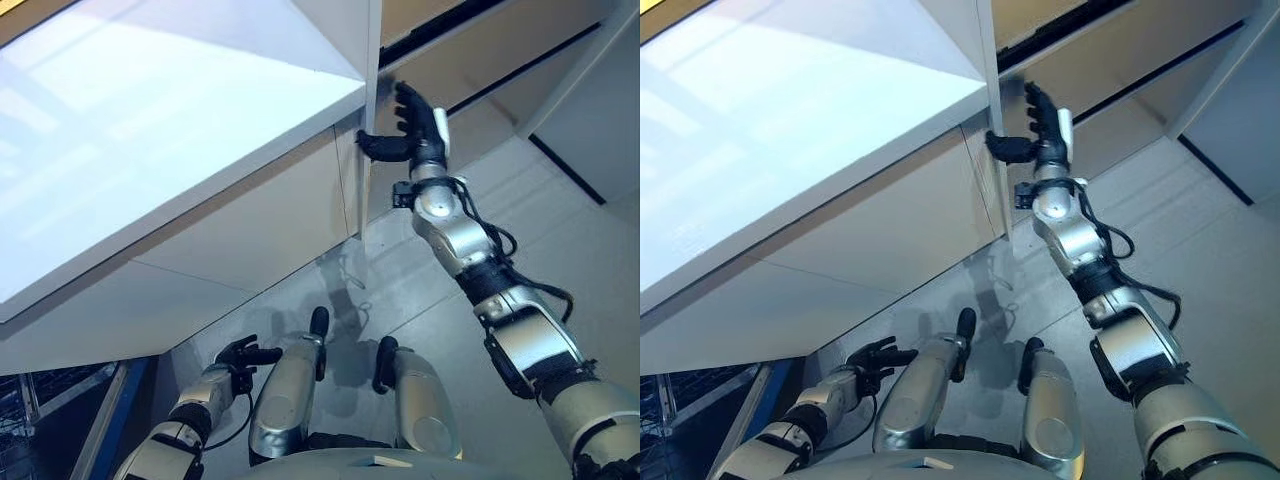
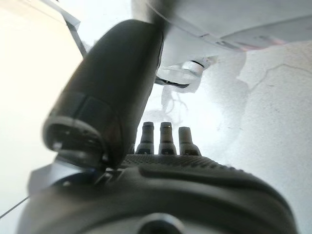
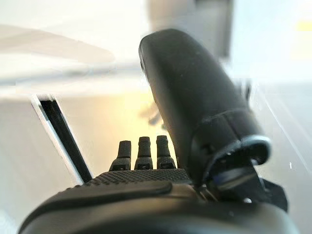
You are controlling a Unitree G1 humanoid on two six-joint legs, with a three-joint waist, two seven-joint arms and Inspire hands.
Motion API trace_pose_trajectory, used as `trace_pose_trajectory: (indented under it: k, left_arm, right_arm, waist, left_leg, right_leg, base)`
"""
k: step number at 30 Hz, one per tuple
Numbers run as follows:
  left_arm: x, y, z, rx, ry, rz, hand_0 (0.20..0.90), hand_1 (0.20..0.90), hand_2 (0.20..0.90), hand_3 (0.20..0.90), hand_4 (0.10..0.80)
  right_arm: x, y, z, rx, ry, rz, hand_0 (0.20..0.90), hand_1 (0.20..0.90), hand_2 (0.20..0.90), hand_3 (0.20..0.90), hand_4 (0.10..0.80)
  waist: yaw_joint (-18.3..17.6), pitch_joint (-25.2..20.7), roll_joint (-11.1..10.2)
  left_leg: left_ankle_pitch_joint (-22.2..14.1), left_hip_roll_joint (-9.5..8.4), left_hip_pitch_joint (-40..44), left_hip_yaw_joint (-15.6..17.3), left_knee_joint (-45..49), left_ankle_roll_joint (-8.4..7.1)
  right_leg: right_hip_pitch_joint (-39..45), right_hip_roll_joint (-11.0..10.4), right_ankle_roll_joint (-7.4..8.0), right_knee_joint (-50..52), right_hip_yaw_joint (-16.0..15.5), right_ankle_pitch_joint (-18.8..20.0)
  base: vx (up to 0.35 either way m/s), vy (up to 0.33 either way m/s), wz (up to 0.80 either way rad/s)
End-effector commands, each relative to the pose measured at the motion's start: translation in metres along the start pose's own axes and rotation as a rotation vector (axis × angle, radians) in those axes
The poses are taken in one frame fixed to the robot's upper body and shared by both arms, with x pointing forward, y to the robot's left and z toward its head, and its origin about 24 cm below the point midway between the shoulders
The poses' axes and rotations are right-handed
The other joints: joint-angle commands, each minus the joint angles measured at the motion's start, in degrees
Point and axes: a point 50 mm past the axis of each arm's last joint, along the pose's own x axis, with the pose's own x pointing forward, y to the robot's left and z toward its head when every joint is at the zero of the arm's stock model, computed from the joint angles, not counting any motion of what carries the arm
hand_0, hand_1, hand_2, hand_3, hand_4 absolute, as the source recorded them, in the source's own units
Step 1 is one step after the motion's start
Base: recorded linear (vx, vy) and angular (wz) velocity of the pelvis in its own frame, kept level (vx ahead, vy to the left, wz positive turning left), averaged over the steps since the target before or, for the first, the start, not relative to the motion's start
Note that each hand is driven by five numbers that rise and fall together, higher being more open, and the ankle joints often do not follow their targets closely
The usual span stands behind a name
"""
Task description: Put drinks into fridge and close the fridge
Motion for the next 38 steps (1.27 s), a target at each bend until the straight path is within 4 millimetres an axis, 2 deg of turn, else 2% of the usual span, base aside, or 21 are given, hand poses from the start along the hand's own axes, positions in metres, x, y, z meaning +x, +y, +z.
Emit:
trace_pose_trajectory:
  k: [1,2,5,6,8,9,10,13,14,16,17,19,21,27,38]
  left_arm:
    - [-0.007,0.028,-0.035,-0.005,0.056,0.098,0.9,0.9,0.9,0.9,0.8]
    - [-0.011,0.033,-0.048,-0.026,0.078,0.116,0.9,0.9,0.9,0.9,0.8]
    - [-0.016,0.04,-0.066,-0.043,0.106,0.136,0.9,0.9,0.9,0.9,0.8]
    - [-0.019,0.047,-0.071,-0.051,0.112,0.149,0.9,0.9,0.9,0.9,0.8]
    - [-0.021,0.055,-0.077,-0.056,0.127,0.143,0.9,0.9,0.9,0.9,0.8]
    - [-0.021,0.056,-0.077,-0.052,0.129,0.141,0.9,0.9,0.9,0.9,0.8]
    - [-0.023,0.059,-0.081,-0.054,0.139,0.139,0.9,0.9,0.9,0.9,0.8]
    - [-0.026,0.067,-0.096,-0.059,0.175,0.134,0.9,0.9,0.9,0.9,0.8]
    - [-0.027,0.067,-0.099,-0.059,0.184,0.128,0.9,0.9,0.9,0.9,0.8]
    - [-0.027,0.068,-0.103,-0.043,0.197,0.12,0.9,0.9,0.9,0.9,0.8]
    - [-0.027,0.068,-0.106,-0.023,0.201,0.112,0.9,0.9,0.9,0.9,0.8]
    - [-0.027,0.065,-0.109,-0.01,0.195,0.093,0.9,0.9,0.9,0.9,0.8]
    - [-0.027,0.061,-0.111,-0.004,0.196,0.077,0.9,0.9,0.9,0.9,0.8]
    - [-0.027,0.053,-0.118,-0.001,0.201,0.05,0.9,0.9,0.9,0.9,0.8]
    - [-0.025,0.044,-0.115,-0.04,0.21,0.017,0.9,0.9,0.9,0.9,0.8]
  right_arm:
    - [-0.019,-0.037,-0.011,0.037,-0.075,-0.095,0.9,0.9,0.9,0.9,0.8]
    - [-0.048,-0.056,-0.05,0.012,0.021,-0.099,0.9,0.9,0.9,0.9,0.8]
    - [-0.097,-0.077,-0.105,-0.013,0.235,-0.088,0.9,0.9,0.9,0.9,0.8]
    - [-0.121,-0.084,-0.13,0.003,0.352,-0.075,0.9,0.9,0.9,0.9,0.8]
    - [-0.154,-0.089,-0.161,-0.031,0.511,-0.055,0.9,0.9,0.9,0.9,0.8]
    - [-0.157,-0.09,-0.165,-0.036,0.534,-0.058,0.9,0.9,0.9,0.9,0.8]
    - [-0.171,-0.093,-0.176,-0.046,0.587,-0.059,0.9,0.9,0.9,0.9,0.8]
    - [-0.226,-0.106,-0.218,-0.089,0.872,-0.055,0.9,0.9,0.9,0.9,0.8]
    - [-0.239,-0.107,-0.226,-0.109,0.935,-0.037,0.9,0.9,0.9,0.9,0.8]
    - [-0.262,-0.107,-0.238,-0.153,1.038,-0.013,0.9,0.9,0.9,0.9,0.8]
    - [-0.288,-0.108,-0.249,-0.153,1.172,0.008,0.9,0.9,0.9,0.9,0.8]
    - [-0.318,-0.105,-0.257,-0.158,1.331,0.052,0.9,0.9,0.9,0.9,0.8]
    - [-0.341,-0.101,-0.261,-0.089,1.452,0.081,0.9,0.9,0.9,0.9,0.8]
    - [-0.366,-0.096,-0.262,-0.094,1.608,0.101,0.9,0.9,0.9,0.9,0.8]
    - [-0.369,-0.094,-0.262,-0.083,1.615,0.111,0.9,0.9,0.9,0.9,0.8]
  waist:
    - [-3.25,-10.69,-4.8]
    - [-4.42,-12.83,-5.27]
    - [-5.71,-15.82,-5.92]
    - [-6.43,-17.12,-6.36]
    - [-7.13,-18.62,-6.91]
    - [-7.18,-18.78,-6.97]
    - [-7.48,-19.33,-7.12]
    - [-7.9,-20.72,-7.4]
    - [-7.85,-20.92,-7.4]
    - [-7.66,-21.22,-7.38]
    - [-7.36,-21.36,-7.34]
    - [-7.23,-21.58,-7.44]
    - [-6.98,-21.61,-7.41]
    - [-7.0,-22.09,-7.13]
    - [-7.2,-22.37,-7.33]
  left_leg:
    - [-8.01,-3.18,5.08,4.29,0.34,4.46]
    - [-7.64,-2.89,6.97,4.85,-2.35,4.45]
    - [-6.71,-2.26,10.04,6.02,-6.84,4.34]
    - [-6.44,-2.01,11.4,6.82,-8.68,4.25]
    - [-6.24,-1.88,12.75,7.57,-10.51,4.1]
    - [-6.21,-1.86,12.91,7.65,-10.71,4.09]
    - [-6.17,-1.82,13.38,7.86,-11.32,4.12]
    - [-5.66,-1.57,14.71,8.5,-13.7,4.08]
    - [-5.38,-1.48,14.94,8.58,-14.38,4.07]
    - [-4.93,-1.42,15.23,8.32,-15.35,4.03]
    - [-4.51,-1.41,15.44,7.67,-16.13,3.97]
    - [-4.66,-1.45,15.51,7.7,-15.88,4.1]
    - [-4.99,-1.41,15.57,7.93,-15.29,4.21]
    - [-5.43,-1.55,16.01,7.63,-15.03,4.43]
    - [-5.75,-1.68,16.39,7.25,-15.56,4.75]
  right_leg:
    - [6.51,2.06,1.61,-16.34,3.13,10.01]
    - [8.05,2.43,2.42,-19.03,3.61,10.84]
    - [10.14,2.74,3.55,-22.67,3.91,12.45]
    - [11.07,2.91,4.03,-24.51,4.04,13.24]
    - [12.02,3.11,4.49,-26.41,4.19,14.03]
    - [12.15,3.14,4.52,-26.61,4.21,14.13]
    - [12.47,3.33,4.62,-27.14,4.54,14.33]
    - [13.37,3.92,5.04,-28.52,5.05,14.82]
    - [13.52,4.02,5.08,-28.66,5.07,14.86]
    - [13.75,4.23,5.06,-28.82,5.07,14.81]
    - [14.07,4.48,5.03,-29.07,5.04,14.79]
    - [14.17,4.52,4.97,-29.07,5.24,14.75]
    - [14.5,4.37,4.85,-28.95,5.02,14.6]
    - [14.77,4.45,4.9,-28.36,5.47,14.07]
    - [14.73,4.71,5.26,-28.31,6.13,13.86]
  base:
    - [0.098,0.024,-0.11]
    - [0.087,0.023,-0.15]
    - [0.03,-0.001,-0.18]
    - [-0.021,-0.029,-0.22]
    - [-0.034,-0.045,-0.34]
    - [-0.041,-0.041,-0.3]
    - [-0.047,-0.032,-0.2]
    - [-0.065,-0.041,-0.2]
    - [-0.057,-0.026,-0.11]
    - [-0.058,-0.025,-0.08]
    - [-0.073,-0.028,-0.08]
    - [-0.061,-0.015,-0.09]
    - [-0.026,0.0,-0.08]
    - [-0.003,0.004,0.0]
    - [-0.008,0.003,-0.02]
